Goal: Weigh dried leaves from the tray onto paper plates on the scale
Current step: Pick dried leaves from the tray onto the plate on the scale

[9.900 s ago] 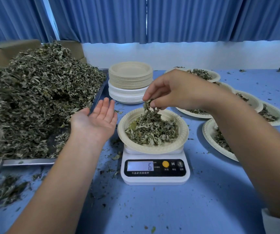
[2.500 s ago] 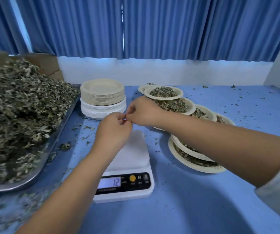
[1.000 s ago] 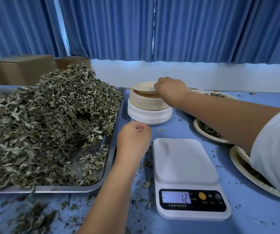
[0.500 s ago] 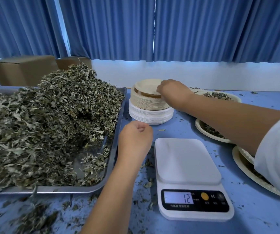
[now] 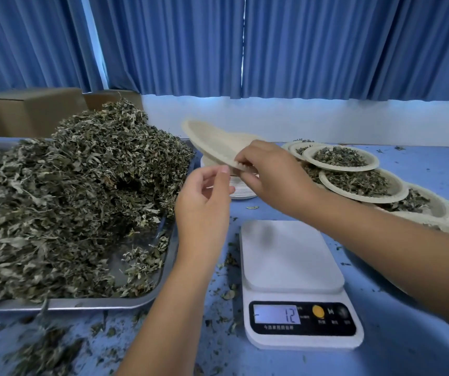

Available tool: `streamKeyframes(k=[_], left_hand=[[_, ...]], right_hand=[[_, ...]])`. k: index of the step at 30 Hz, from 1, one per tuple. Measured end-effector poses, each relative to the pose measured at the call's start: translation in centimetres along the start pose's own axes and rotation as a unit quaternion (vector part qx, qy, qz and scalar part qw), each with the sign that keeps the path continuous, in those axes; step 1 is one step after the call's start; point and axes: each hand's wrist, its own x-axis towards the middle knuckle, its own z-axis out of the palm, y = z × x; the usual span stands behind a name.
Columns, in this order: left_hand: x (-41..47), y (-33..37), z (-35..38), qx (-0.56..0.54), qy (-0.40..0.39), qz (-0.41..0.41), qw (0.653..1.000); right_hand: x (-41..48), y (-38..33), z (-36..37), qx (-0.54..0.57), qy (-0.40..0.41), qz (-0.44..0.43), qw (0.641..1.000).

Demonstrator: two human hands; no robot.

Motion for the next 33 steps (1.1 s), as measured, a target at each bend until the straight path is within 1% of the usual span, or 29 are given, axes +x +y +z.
streamKeyframes(k=[2, 5, 10, 15, 20, 24, 29, 33], left_hand=[[-0.4, 0.4, 0.3, -0.029, -0.002, 0.025, 0.999], [-0.9, 0.8, 0.7, -0.079, -0.031, 0.022, 0.996], [-2.1, 1.1, 1.6, -0.068, -0.094, 0.038, 0.993], [-2.9, 0.9, 2.0, -0.059, -0.116, 0.049, 0.99], [-3.4, 0.6, 2.1, -0.022, -0.14, 0.073, 0.987], [-3.8, 0.2, 2.3, -0.009, -0.166, 0.079, 0.983], [-4.2, -0.2, 2.4, 0.02, -0.188, 0.104, 0.976], [-4.2, -0.2, 2.5, 0.011, -0.189, 0.104, 0.976]], right_hand=[[-1.8, -0.6, -0.5, 0.035, 0.025, 0.019, 0.999], [-4.4, -1.2, -1.4, 0.075, 0.052, 0.051, 0.995], [-7.6, -1.3, -2.6, 0.127, 0.063, 0.094, 0.985], [-9.0, -0.9, -3.2, 0.162, 0.057, 0.11, 0.979], [-10.1, -0.6, -3.0, 0.223, 0.061, 0.116, 0.966], [-10.2, -0.6, -2.9, 0.183, 0.093, 0.085, 0.975], [-10.5, -1.0, -3.1, 0.145, 0.096, 0.06, 0.983], [-10.5, -1.1, -3.0, 0.173, 0.106, 0.077, 0.976]])
